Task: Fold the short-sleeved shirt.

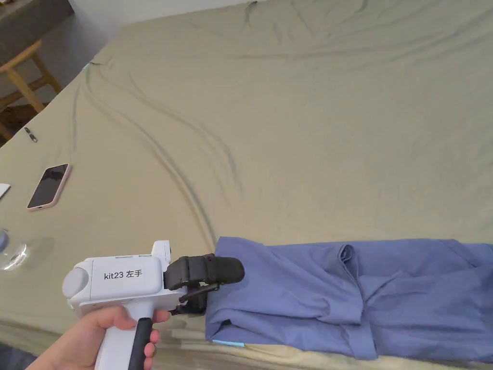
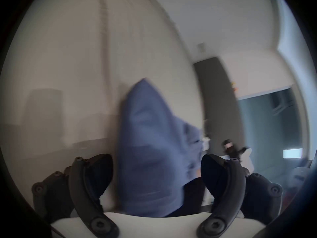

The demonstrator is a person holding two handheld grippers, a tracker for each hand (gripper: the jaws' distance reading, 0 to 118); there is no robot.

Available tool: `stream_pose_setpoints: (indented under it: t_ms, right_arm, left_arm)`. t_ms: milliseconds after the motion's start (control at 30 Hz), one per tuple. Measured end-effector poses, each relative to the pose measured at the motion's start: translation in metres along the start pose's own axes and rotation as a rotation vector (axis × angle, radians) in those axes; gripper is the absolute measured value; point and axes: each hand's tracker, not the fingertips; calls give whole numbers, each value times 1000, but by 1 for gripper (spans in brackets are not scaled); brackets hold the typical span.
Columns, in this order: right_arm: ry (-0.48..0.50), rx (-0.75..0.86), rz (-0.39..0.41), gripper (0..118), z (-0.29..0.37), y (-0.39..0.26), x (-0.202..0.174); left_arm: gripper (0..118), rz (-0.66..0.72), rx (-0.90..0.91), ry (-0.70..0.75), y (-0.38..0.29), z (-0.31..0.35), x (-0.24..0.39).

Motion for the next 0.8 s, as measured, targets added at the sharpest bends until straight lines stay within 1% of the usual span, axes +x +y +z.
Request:
stream_pose_setpoints:
  t_ms: [33,67,100,133,167,200,233,300,333,467,533,667,700,733,767,800]
  right_arm:
    - [0,-1,-3,0,0,-1,0]
    - [-1,-4,0,0,-1,-2,-1]
    - [-4,-7,11,0,0,-3,-1]
    - [-17,-13,37,0,0,-4,-1]
    - [-32,-16,59,0,1,-5,-1]
    - [-44,-18,74,0,3,-6,0]
    - [-52,-18,81,0,5,-7,1]
    - [-59,-18,77,0,8,-8,7]
    - [-59,-19,70,0,9,-8,9]
    - [-53,-10,24,0,10,-5,14]
    - [-28,-2,11,0,11,-4,13]
    - [5,7,56,0,13,-1,3]
    - [11,10,64,0,13,-1,2]
    - [24,7,70,0,13,-2,1]
    - [35,3,73,0,12,-2,0]
    - [39,1,74,0,12,-2,-1]
  left_arm:
    - [59,49,-32,44,2,-10,-5]
    - [32,35,-37,91,3,-22,-8]
    - [17,17,-48,124,3,-30,-9]
    - [16,-28,-89,205,1,-42,-9]
    - [16,-22,-88,189,1,-41,-13]
    - [16,2,-81,110,5,-37,-10]
    - [15,-6,-90,159,7,-35,-3]
    - [15,-107,-105,233,7,-31,13]
    - [15,-137,-106,258,8,-28,23]
    - [13,-183,-70,244,15,-8,69]
    - [12,-210,-29,319,15,5,99]
    - [11,-242,-3,433,29,47,123]
    - [11,-217,-4,482,34,57,122]
    - [11,-186,6,570,38,65,122]
    - [11,-195,-4,647,40,72,123]
    - [11,-233,-26,722,43,74,125]
